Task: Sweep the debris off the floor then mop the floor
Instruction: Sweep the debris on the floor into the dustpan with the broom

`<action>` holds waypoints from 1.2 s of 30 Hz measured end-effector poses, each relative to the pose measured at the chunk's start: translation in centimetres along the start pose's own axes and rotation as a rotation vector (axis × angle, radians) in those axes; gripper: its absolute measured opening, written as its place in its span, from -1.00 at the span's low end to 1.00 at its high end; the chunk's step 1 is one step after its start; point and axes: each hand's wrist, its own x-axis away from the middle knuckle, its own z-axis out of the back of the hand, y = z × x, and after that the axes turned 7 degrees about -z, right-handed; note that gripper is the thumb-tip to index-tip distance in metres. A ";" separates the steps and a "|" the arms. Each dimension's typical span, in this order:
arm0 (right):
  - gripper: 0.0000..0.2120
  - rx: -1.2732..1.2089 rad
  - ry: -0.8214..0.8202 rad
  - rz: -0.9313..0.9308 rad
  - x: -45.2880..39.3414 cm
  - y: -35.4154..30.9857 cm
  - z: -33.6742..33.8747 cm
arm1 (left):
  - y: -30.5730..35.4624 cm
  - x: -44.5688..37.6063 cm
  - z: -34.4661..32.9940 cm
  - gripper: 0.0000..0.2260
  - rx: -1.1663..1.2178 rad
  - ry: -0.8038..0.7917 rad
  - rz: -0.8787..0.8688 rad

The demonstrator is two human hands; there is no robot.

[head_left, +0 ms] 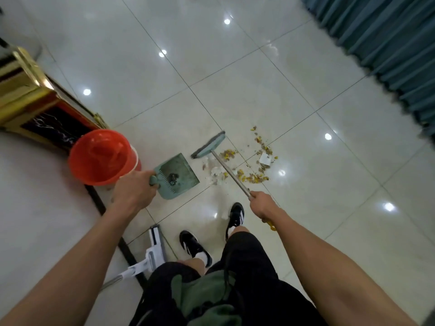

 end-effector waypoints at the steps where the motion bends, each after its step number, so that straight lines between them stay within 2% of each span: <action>1: -0.70 0.059 0.001 0.024 -0.3 -0.2 0.1 | -0.1 0.2 -0.3 -0.85 0.007 -0.006 0.011; 7: -0.73 0.316 -0.013 0.079 -3.2 -0.5 0.4 | 1.3 0.7 -2.1 -0.85 -0.001 -0.042 0.091; 14: -0.69 0.415 -0.034 0.014 -5.1 4.1 3.3 | 6.5 -1.0 -3.6 -0.82 -0.020 -0.097 0.093; 23: -0.66 0.280 0.043 0.085 -7.6 11.6 9.9 | 12.4 -4.3 -4.7 -0.84 -0.004 -0.171 0.092; 26: -0.71 0.244 0.075 0.029 -7.9 13.8 10.5 | 14.0 -5.1 -4.8 -0.88 -0.018 -0.175 0.079; 30: -0.73 0.020 0.017 -0.052 -9.4 13.1 11.3 | 15.3 -6.0 -5.0 -0.91 -0.057 -0.176 0.059; 34: -0.75 0.043 0.130 -0.066 -9.8 12.6 12.2 | 15.7 -6.2 -5.3 -0.89 -0.082 -0.152 0.043; 36: -0.85 -0.049 0.088 -0.089 -10.0 13.0 11.9 | 15.8 -6.2 -5.4 -0.90 -0.068 -0.142 0.054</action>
